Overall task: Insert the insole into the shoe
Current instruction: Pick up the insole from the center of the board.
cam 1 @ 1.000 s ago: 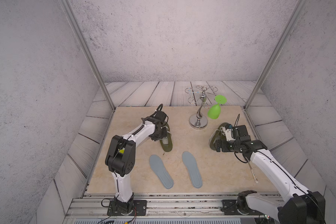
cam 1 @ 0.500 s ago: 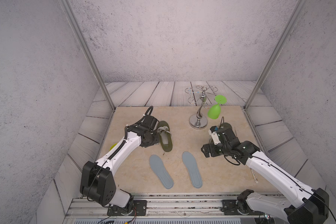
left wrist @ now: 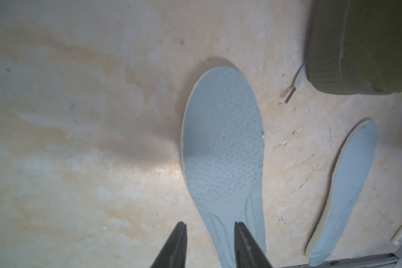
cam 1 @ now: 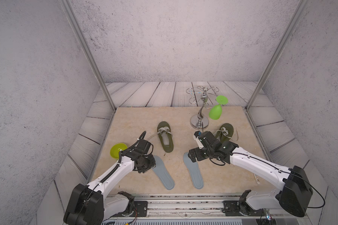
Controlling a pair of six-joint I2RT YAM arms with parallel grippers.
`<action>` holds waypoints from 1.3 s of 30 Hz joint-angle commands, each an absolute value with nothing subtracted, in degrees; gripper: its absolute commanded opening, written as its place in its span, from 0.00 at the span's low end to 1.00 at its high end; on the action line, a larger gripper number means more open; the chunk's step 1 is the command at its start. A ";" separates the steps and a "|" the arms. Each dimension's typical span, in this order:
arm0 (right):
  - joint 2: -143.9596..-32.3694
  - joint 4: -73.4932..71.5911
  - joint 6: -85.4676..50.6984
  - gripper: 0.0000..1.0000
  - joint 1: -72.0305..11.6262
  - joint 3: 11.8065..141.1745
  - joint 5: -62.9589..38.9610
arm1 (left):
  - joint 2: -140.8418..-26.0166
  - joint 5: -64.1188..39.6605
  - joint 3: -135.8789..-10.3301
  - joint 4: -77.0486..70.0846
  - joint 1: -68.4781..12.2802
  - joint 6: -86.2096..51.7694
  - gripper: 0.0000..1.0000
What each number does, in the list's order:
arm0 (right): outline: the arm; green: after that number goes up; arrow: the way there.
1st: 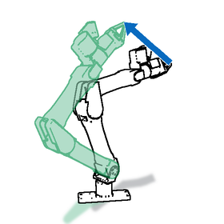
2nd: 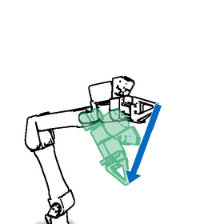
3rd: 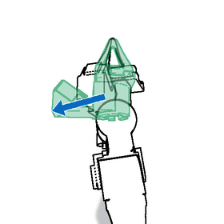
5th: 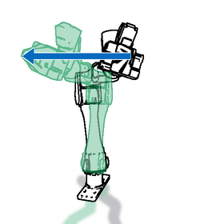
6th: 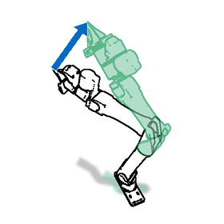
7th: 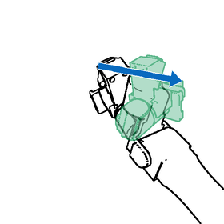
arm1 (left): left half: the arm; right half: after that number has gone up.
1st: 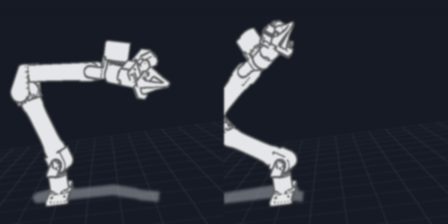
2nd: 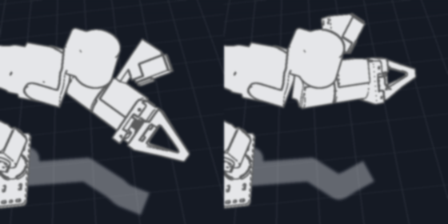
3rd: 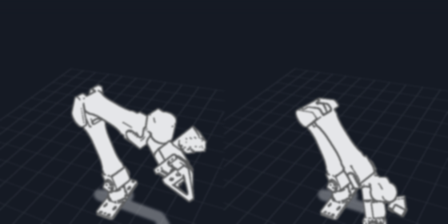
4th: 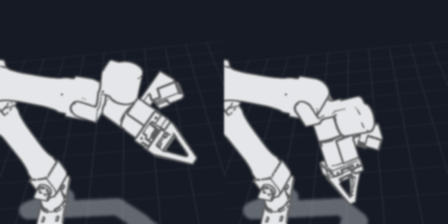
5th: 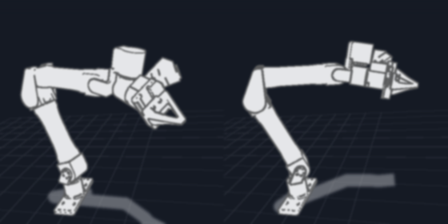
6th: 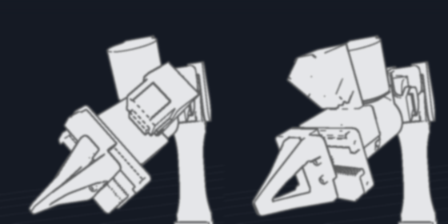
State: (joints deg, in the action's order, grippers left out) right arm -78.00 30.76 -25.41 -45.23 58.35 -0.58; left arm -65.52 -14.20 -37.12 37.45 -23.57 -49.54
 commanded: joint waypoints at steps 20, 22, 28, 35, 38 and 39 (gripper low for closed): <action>-78.31 29.20 -26.63 0.99 -48.82 60.73 3.34 | -63.84 -17.36 -26.56 25.64 -23.29 -58.37 0.29; -78.48 29.11 -26.59 0.99 -48.87 60.73 3.25 | -64.95 -17.83 -26.44 24.99 -23.29 -58.44 0.28; -78.93 29.05 -26.15 0.99 -48.87 60.23 3.93 | -67.58 -18.95 -25.93 22.76 -23.62 -58.68 0.24; -79.23 28.49 -25.79 0.99 -48.87 59.72 4.39 | -68.03 -18.65 -25.01 20.66 -23.73 -59.25 0.05; -79.62 28.80 -25.07 0.99 -48.87 59.68 4.05 | -67.13 -18.47 -24.61 19.57 -23.73 -60.03 0.00; -79.72 29.00 -24.54 0.99 -48.87 59.76 3.88 | -66.45 -18.45 -24.60 19.22 -23.73 -60.37 0.00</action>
State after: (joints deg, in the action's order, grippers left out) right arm -79.07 28.05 -26.04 -48.90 59.79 3.20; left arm -67.53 -19.11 -25.39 20.56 -23.64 -58.92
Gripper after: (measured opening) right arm 0.988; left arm 0.043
